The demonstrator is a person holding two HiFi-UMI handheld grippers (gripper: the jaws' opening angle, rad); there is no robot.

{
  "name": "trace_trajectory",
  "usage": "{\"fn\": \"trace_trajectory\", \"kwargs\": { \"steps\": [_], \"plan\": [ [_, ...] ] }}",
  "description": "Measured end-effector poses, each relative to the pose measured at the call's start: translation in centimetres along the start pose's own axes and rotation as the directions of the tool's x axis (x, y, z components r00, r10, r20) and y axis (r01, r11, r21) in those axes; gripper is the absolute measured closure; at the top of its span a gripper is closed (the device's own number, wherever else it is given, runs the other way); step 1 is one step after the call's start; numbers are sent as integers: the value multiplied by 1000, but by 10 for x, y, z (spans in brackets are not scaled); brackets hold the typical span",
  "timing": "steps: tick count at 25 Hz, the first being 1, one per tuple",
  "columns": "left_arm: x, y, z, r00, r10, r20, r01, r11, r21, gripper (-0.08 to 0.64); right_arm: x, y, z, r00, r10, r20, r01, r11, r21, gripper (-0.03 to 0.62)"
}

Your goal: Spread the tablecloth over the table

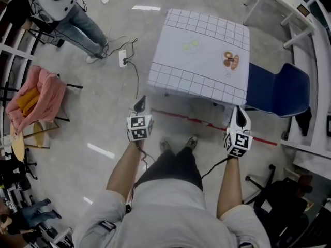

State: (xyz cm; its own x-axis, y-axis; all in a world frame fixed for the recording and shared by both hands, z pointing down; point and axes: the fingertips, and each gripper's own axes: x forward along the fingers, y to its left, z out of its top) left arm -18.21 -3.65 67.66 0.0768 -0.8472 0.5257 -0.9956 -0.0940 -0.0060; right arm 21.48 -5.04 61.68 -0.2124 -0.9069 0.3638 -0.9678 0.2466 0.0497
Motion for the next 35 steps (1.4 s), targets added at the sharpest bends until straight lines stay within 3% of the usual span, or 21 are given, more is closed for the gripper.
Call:
{"fn": "trace_trajectory", "kwargs": {
  "steps": [5, 9, 14, 20, 24, 30, 35],
  "plan": [
    [-6, -72, 62, 982, -147, 117, 146, 989, 19, 540, 0, 53, 56, 993, 56, 105, -55, 998, -15, 586],
    [-24, -110, 93, 962, -214, 169, 213, 977, 25, 540, -12, 86, 90, 980, 109, 167, -109, 994, -11, 586],
    [-51, -137, 116, 936, -281, 214, 271, 960, 73, 540, -39, 105, 125, 968, 86, 237, -80, 996, -35, 586],
    [-90, -168, 149, 869, -380, 318, 362, 925, 117, 540, -82, 114, 160, 951, 45, 307, -27, 998, -61, 586],
    [-104, -183, 146, 855, -413, 312, 398, 910, 116, 540, -98, 124, 166, 945, 74, 320, -54, 996, -72, 586],
    [-123, -223, 174, 823, -446, 352, 436, 893, 112, 540, -114, 116, 183, 938, 134, 318, -105, 989, -108, 586],
    [-134, -255, 187, 794, -471, 384, 452, 880, 145, 540, -133, 93, 190, 928, 122, 353, -84, 989, -120, 586]
  ]
}}
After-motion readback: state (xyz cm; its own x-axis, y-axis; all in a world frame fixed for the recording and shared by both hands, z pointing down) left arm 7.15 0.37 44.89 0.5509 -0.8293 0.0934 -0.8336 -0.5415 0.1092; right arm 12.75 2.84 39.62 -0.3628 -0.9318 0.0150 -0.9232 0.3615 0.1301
